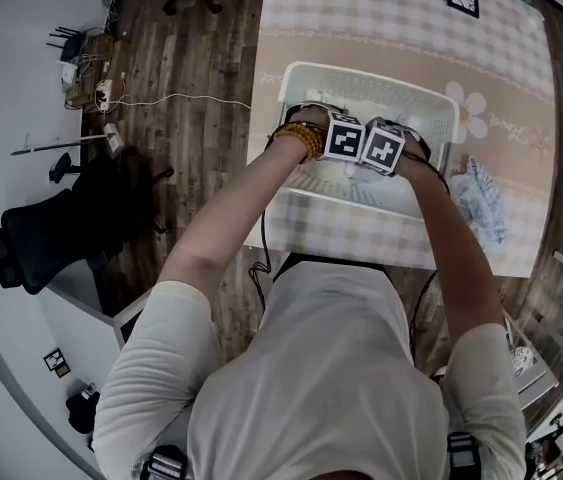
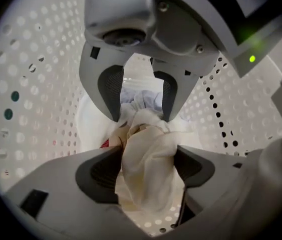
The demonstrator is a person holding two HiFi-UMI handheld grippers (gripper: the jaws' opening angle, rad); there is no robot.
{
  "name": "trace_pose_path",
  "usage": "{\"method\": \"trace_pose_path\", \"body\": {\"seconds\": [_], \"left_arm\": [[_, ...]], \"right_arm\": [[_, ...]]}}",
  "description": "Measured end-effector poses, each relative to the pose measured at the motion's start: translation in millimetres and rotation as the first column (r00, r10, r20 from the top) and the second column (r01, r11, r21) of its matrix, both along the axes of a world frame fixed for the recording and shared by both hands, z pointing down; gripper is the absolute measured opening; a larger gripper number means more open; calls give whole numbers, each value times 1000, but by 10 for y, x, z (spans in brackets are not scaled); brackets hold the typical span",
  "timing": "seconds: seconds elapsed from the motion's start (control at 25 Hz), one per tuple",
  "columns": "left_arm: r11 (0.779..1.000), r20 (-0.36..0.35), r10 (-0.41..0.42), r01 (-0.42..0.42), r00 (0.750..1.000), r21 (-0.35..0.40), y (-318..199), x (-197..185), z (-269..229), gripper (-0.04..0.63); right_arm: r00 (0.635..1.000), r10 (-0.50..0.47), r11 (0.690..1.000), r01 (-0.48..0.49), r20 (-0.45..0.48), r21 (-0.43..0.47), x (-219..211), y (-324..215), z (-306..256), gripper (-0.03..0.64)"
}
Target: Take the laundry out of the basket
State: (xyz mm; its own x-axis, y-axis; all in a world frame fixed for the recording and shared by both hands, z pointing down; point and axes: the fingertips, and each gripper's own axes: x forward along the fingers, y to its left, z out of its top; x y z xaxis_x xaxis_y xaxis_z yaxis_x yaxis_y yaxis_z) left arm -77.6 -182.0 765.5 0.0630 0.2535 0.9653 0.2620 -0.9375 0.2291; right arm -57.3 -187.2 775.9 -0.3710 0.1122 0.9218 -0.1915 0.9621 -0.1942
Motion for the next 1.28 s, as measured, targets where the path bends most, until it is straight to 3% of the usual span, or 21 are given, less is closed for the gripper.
{"method": "trace_pose_path", "body": {"seconds": [0.2, 0.4, 0.6, 0.8, 1.28], "left_arm": [[1000, 11, 5, -5, 1000, -5, 44, -6, 204, 368], [1000, -7, -8, 8, 1000, -12, 51, 13, 277, 360], [999, 2, -20, 20, 1000, -50, 127, 20, 267, 255], [997, 12, -56, 57, 998, -45, 147, -3, 159, 173], [997, 23, -69, 68, 997, 45, 3, 36, -437, 149]], "right_arm": [[1000, -12, 1000, 12, -2, 13, -19, 19, 170, 376], [1000, -20, 998, 20, 2, 57, -20, 13, 215, 335], [1000, -28, 999, 29, -8, 39, -49, 106, 228, 205], [1000, -26, 999, 26, -8, 39, -54, 138, 140, 127], [1000, -11, 992, 12, -7, 129, 17, -6, -472, 109]]}}
